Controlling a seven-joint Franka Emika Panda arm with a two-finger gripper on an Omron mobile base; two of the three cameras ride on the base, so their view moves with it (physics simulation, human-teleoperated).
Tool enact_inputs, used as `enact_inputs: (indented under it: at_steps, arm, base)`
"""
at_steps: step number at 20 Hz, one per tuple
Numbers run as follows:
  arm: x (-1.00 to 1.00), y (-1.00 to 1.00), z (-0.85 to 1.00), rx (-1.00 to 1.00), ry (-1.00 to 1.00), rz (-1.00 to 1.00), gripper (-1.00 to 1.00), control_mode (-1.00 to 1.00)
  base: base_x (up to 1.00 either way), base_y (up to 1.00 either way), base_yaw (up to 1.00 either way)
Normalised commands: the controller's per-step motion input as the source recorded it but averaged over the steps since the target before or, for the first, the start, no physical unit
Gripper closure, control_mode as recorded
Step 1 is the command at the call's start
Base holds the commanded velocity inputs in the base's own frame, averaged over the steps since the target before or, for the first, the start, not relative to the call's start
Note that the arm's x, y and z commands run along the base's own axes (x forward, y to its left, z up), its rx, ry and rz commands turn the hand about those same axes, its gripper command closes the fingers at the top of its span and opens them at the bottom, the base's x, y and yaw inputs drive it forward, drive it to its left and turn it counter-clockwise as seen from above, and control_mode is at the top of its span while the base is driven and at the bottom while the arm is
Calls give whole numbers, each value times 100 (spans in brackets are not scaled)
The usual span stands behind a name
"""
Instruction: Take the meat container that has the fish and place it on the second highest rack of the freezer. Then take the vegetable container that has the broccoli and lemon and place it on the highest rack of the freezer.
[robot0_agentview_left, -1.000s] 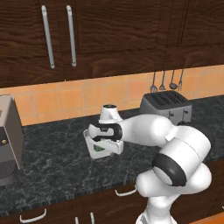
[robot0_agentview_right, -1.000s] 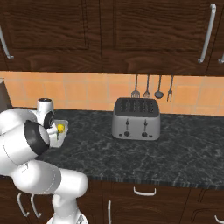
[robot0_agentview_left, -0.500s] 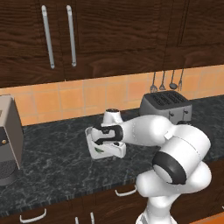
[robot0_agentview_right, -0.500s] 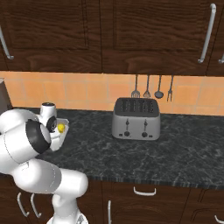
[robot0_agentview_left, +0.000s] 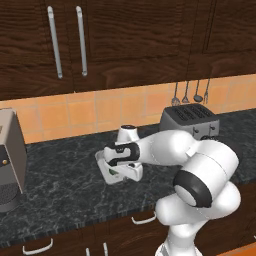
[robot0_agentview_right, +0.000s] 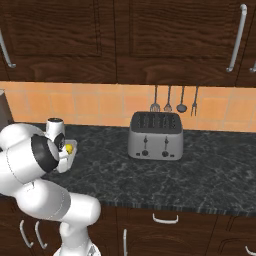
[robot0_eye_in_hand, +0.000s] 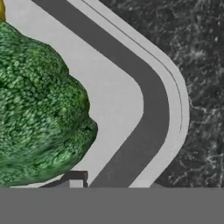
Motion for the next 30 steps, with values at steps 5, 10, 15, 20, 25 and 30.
enact_inputs:
  at_steps: [5,10,15,20,25,30]
  arm:
    - [-24,-5,0,0,0,-8,100,-100]
    - [-61,-21,43,1,-11,-2,100,-100]
    - [-42,-24,96,3,-14,0,100,-100]
    - [-50,-29,100,2,-17,0,100,-100]
    - [-66,-36,100,0,-4,0,100,-100]
    - [-53,-15,100,0,3,0,100,-100]
  base:
    - [0,0,0]
    - [0,0,0]
    - [0,0,0]
    - [0,0,0]
    - [0,0,0]
    - [0,0,0]
